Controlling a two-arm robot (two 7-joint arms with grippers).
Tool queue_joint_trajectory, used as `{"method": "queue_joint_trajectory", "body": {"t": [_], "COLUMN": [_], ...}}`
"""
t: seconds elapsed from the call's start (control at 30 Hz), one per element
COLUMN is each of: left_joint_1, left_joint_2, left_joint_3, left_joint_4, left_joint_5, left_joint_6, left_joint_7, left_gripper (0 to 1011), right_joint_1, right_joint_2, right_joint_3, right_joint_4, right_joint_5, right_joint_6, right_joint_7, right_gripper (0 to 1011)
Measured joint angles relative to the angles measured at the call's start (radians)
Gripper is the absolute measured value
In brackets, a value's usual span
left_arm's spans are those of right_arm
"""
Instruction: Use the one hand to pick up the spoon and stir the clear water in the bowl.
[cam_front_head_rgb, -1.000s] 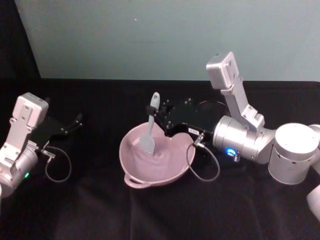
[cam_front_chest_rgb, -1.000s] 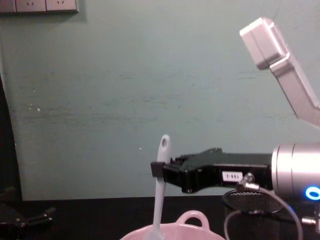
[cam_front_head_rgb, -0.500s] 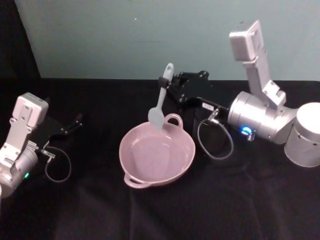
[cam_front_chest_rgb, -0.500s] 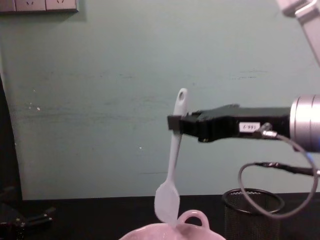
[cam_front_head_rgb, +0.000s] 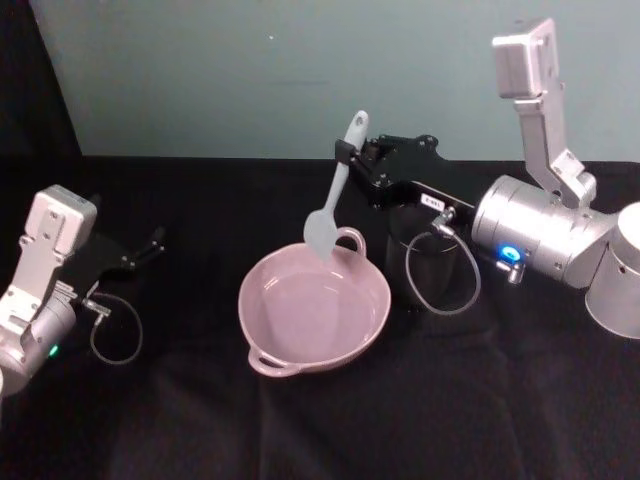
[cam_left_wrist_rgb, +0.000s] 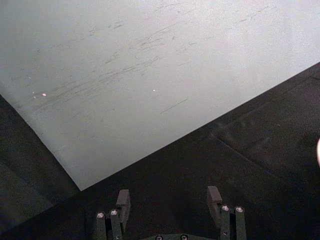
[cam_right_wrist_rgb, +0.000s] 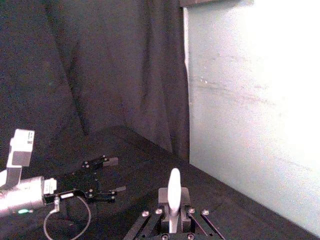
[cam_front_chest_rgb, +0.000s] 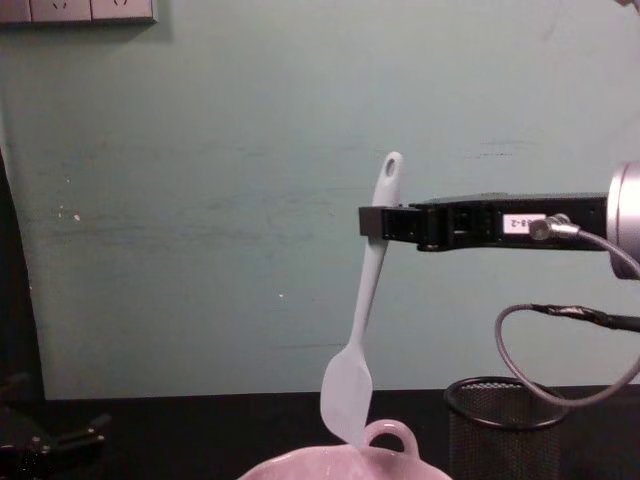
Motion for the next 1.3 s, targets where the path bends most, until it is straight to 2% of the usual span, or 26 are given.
{"method": "queue_joint_trajectory", "body": {"t": [0.17, 0.27, 0.7, 1.0, 1.3], "left_joint_1": [0.000, 0.000, 0.000, 0.000, 0.000], "left_joint_2": [0.000, 0.000, 0.000, 0.000, 0.000], "left_joint_3": [0.000, 0.000, 0.000, 0.000, 0.000], "left_joint_4": [0.000, 0.000, 0.000, 0.000, 0.000], "left_joint_5": [0.000, 0.000, 0.000, 0.000, 0.000], "left_joint_6": [0.000, 0.000, 0.000, 0.000, 0.000], "left_joint_7": [0.000, 0.000, 0.000, 0.000, 0.000], "left_gripper": [1011, 1011, 1011, 1011, 1011], "right_joint_1": [-0.025, -0.048, -0.088, -0.102, -0.115], "right_joint_2": [0.001, 0.002, 0.038, 0.057, 0.108], "right_joint_3": [0.018, 0.037, 0.071, 0.099, 0.140], "right_joint_4": [-0.014, -0.021, -0.068, -0.086, -0.119], "right_joint_5": [0.044, 0.085, 0.167, 0.229, 0.263], "right_joint_6": [0.020, 0.030, 0.064, 0.063, 0.050], "right_joint_7": [-0.028, -0.045, -0.094, -0.098, -0.120], "right_gripper": [123, 123, 123, 123, 123]}}
